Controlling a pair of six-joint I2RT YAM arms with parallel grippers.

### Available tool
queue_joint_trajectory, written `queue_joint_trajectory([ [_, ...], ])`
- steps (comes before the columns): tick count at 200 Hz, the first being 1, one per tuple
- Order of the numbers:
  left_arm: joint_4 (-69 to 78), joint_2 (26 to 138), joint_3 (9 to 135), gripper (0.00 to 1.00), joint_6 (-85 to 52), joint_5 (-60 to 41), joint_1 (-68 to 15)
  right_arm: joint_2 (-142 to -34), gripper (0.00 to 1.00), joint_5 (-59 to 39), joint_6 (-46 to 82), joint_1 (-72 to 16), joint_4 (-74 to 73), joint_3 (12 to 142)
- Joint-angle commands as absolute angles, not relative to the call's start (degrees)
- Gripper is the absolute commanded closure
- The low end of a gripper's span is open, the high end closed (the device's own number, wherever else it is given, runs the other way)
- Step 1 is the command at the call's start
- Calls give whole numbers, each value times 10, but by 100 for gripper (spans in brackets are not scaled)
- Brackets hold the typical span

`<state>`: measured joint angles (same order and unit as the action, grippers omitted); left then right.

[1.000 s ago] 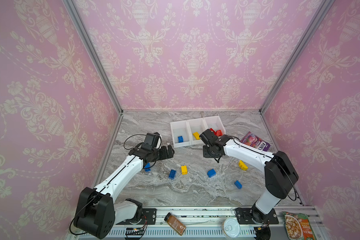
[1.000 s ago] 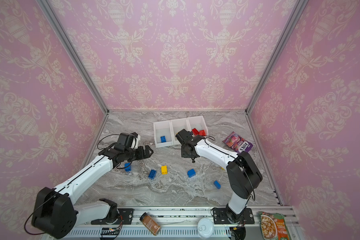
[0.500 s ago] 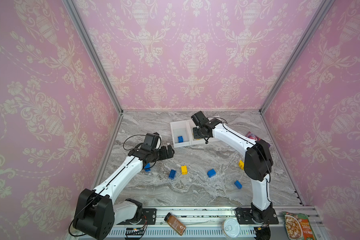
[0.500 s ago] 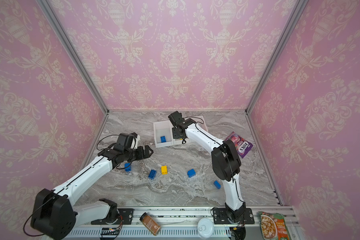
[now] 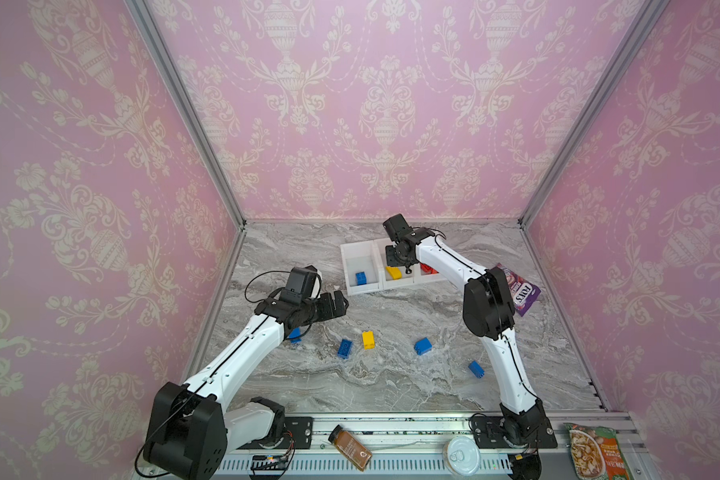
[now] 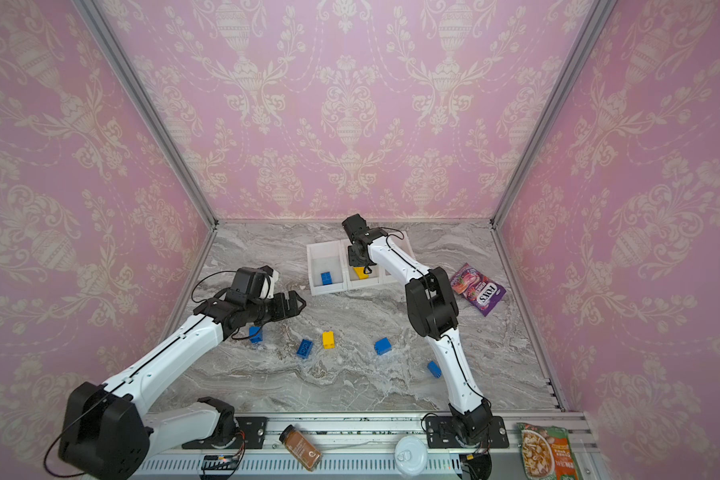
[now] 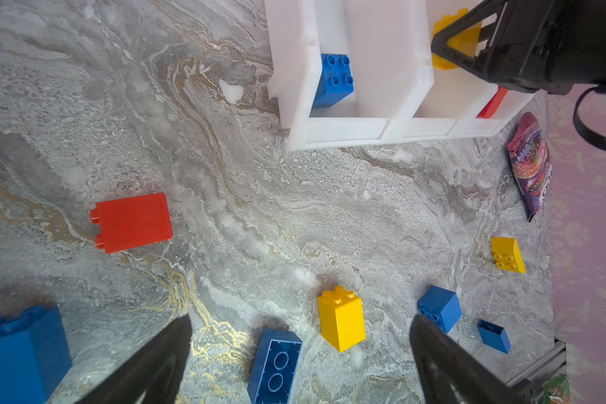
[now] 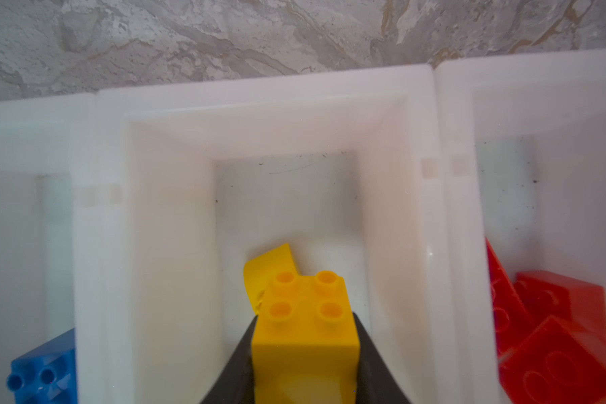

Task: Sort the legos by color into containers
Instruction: 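Lift the yellow brick with the right gripper and carry it over the yellow compartment, then open the right gripper to drop the yellow brick into the middle compartment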

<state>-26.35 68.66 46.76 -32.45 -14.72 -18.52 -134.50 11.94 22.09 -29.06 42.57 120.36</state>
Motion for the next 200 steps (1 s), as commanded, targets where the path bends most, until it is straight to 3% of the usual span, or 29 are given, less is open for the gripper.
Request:
queue_joint_trajectory([
  [1,-264,676,459,1,-333,-154,-180,-1345,57,110,221,-293,435,1220],
  [40,-264,677,459,1,-333,-154,-181,-1333,48,108,220,-293,432,1207],
  [138,-262,681,459,1,-332,-154,-180,-1268,39,91,213,-297,406,1142],
  [200,-257,680,458,1,-330,-155,-181,-1163,28,78,201,-314,381,1029],
])
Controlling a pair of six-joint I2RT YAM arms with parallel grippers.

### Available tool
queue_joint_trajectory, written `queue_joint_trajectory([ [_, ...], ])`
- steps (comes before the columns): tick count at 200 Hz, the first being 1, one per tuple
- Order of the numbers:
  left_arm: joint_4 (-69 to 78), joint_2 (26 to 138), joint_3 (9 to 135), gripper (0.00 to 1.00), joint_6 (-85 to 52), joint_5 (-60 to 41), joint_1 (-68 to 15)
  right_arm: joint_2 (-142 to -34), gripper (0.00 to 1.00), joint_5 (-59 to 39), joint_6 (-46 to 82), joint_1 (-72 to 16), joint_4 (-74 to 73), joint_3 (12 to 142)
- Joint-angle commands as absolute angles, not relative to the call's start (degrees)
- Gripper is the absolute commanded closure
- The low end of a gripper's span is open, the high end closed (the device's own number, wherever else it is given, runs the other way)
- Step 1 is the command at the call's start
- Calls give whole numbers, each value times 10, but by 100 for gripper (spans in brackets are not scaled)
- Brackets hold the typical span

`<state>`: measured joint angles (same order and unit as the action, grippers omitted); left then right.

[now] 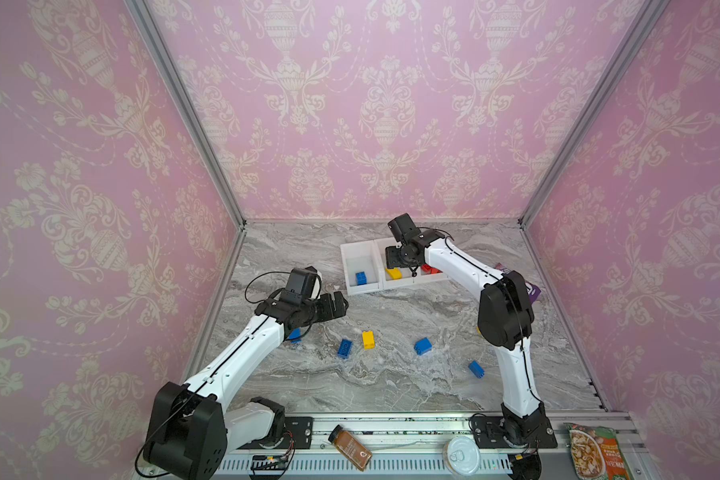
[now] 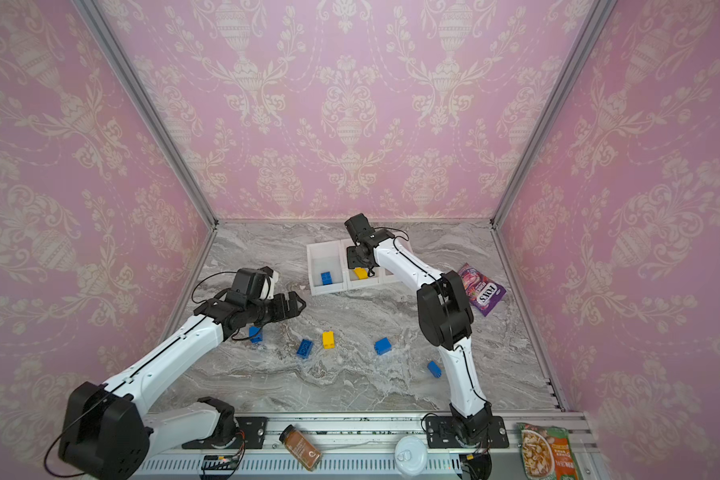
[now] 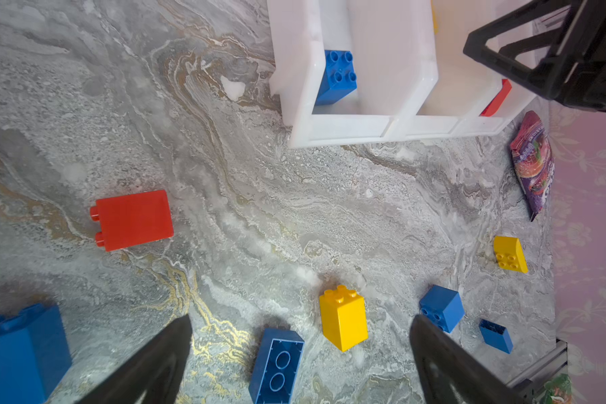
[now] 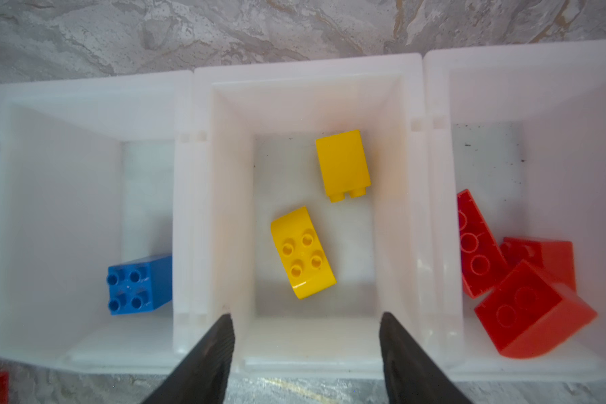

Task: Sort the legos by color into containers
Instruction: 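Open the right gripper to drop the yellow brick into the middle compartment, then lower the right gripper onto a blue brick on the table and close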

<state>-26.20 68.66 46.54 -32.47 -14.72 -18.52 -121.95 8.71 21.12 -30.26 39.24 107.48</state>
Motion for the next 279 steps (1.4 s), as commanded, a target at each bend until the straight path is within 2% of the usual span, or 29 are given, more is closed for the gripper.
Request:
queue_joint_trajectory([
  [1,-257,680,457,1,-330,-155,-181,-1162,28,78,201,-314,380,1026],
  [64,-248,678,454,1,-326,-165,-181,-1041,15,38,175,-335,401,894],
  [145,-248,683,457,1,-323,-167,-180,-922,13,-3,166,-362,454,742],
  [203,-243,683,458,1,-323,-172,-180,-897,9,12,180,-388,488,680],
  [279,-250,689,462,1,-320,-171,-181,-948,12,51,168,-421,504,637],
])
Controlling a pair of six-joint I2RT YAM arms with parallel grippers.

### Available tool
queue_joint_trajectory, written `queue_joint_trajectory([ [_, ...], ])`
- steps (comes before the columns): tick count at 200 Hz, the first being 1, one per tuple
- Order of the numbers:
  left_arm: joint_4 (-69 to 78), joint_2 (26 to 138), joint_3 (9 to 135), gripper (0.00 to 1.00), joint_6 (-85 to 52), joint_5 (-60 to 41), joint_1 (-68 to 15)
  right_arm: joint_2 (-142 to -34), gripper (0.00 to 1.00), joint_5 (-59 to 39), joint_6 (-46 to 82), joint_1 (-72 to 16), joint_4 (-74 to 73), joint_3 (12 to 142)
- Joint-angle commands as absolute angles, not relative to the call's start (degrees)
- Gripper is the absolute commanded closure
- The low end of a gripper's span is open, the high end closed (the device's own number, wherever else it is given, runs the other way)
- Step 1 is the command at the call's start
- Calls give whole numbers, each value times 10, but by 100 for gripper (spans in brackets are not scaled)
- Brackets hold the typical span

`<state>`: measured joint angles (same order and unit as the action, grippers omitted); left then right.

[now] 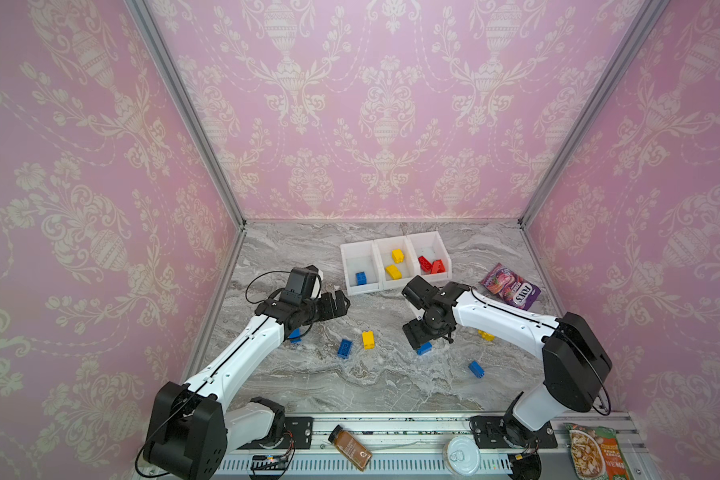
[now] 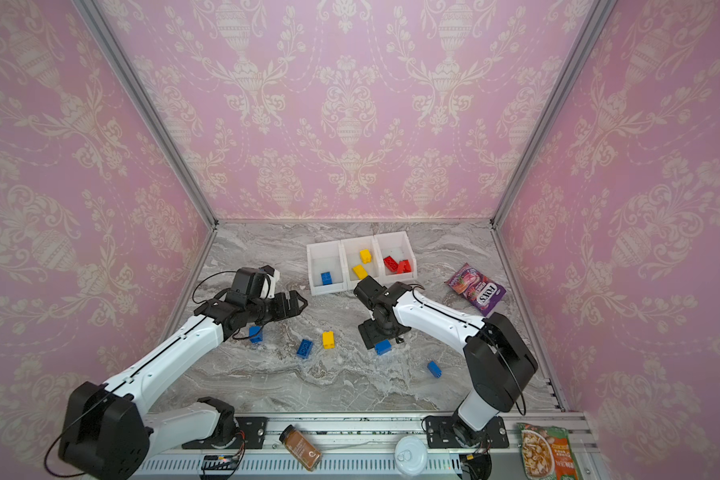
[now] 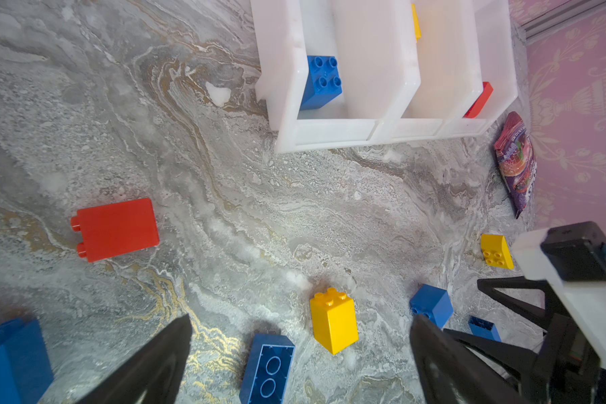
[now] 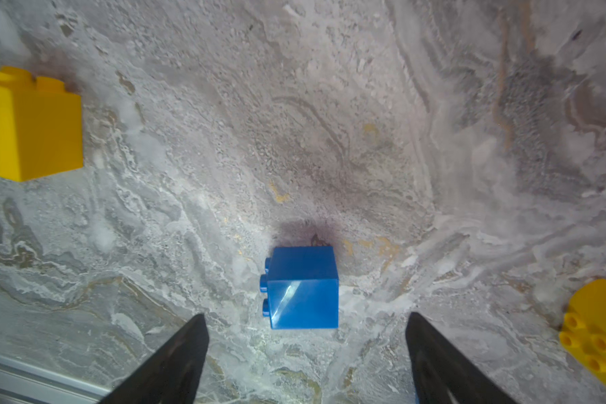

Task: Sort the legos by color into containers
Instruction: 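Lower the right gripper onto a blue brick on the table and close, then carry the blue brick with the right gripper into the blue compartment and release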

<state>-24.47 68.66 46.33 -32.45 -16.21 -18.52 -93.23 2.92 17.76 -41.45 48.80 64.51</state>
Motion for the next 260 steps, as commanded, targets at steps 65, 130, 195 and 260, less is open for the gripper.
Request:
queue_joint_trajectory([
  [65,-250,687,462,1,-320,-171,-180,-982,21,57,160,-425,462,627],
  [130,-251,685,458,1,-323,-169,-180,-1005,41,56,164,-426,435,620],
  [195,-249,683,454,1,-324,-170,-180,-1009,52,64,167,-429,439,617],
  [260,-250,678,453,1,-323,-170,-180,-988,53,59,177,-432,452,630],
])
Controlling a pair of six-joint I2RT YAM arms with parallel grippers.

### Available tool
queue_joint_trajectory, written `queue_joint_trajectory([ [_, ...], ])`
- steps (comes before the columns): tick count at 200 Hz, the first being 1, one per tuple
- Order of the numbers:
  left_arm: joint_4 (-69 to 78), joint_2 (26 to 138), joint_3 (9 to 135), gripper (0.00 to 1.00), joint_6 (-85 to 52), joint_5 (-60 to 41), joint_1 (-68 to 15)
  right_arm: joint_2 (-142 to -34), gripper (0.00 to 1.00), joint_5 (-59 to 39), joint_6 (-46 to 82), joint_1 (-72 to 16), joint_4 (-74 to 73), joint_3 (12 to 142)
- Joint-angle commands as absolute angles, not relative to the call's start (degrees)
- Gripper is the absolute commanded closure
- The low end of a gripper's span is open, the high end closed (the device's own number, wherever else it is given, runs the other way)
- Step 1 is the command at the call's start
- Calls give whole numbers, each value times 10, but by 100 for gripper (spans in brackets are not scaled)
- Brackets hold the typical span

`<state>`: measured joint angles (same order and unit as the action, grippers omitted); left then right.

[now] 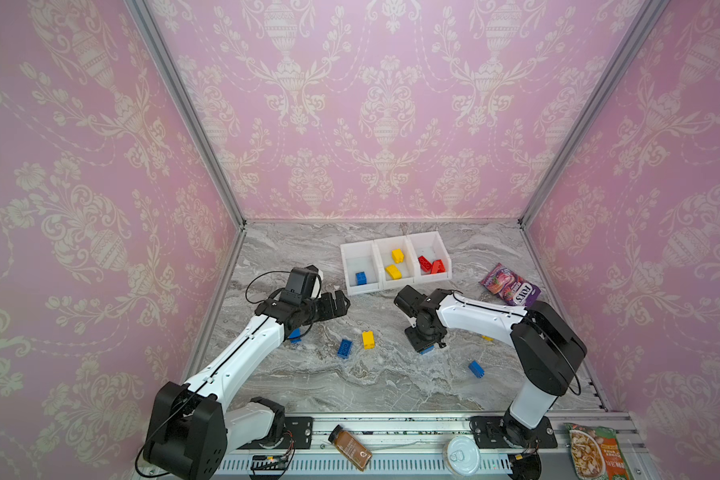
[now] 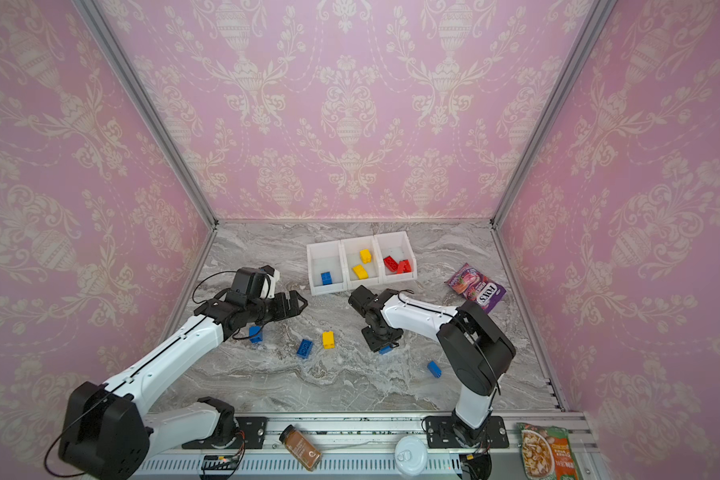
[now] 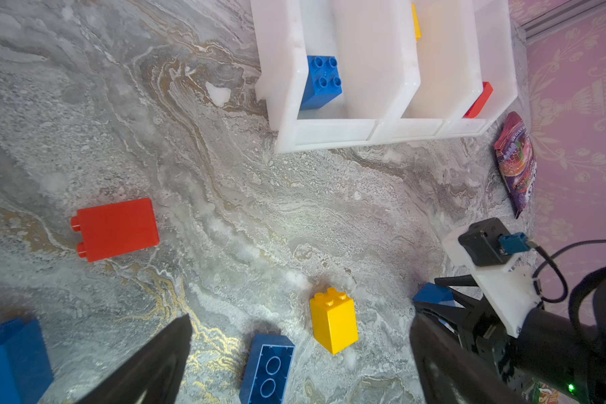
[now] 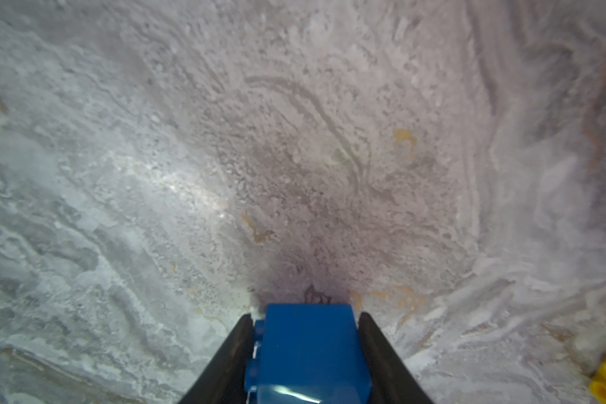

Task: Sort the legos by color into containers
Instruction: 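Carry the blue brick with the right gripper into the blue compartment and release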

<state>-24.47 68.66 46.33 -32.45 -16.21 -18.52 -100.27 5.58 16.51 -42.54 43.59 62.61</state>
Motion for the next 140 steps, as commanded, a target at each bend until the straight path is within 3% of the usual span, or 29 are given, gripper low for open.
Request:
queue_joint_trajectory([
  [1,-250,678,453,1,-323,-170,-180,-987,53,58,177,-432,453,631],
  [73,-247,673,450,1,-327,-171,-181,-973,54,21,182,-439,452,726],
  [140,-237,672,444,1,-335,-177,-181,-1067,53,13,154,-439,432,918],
])
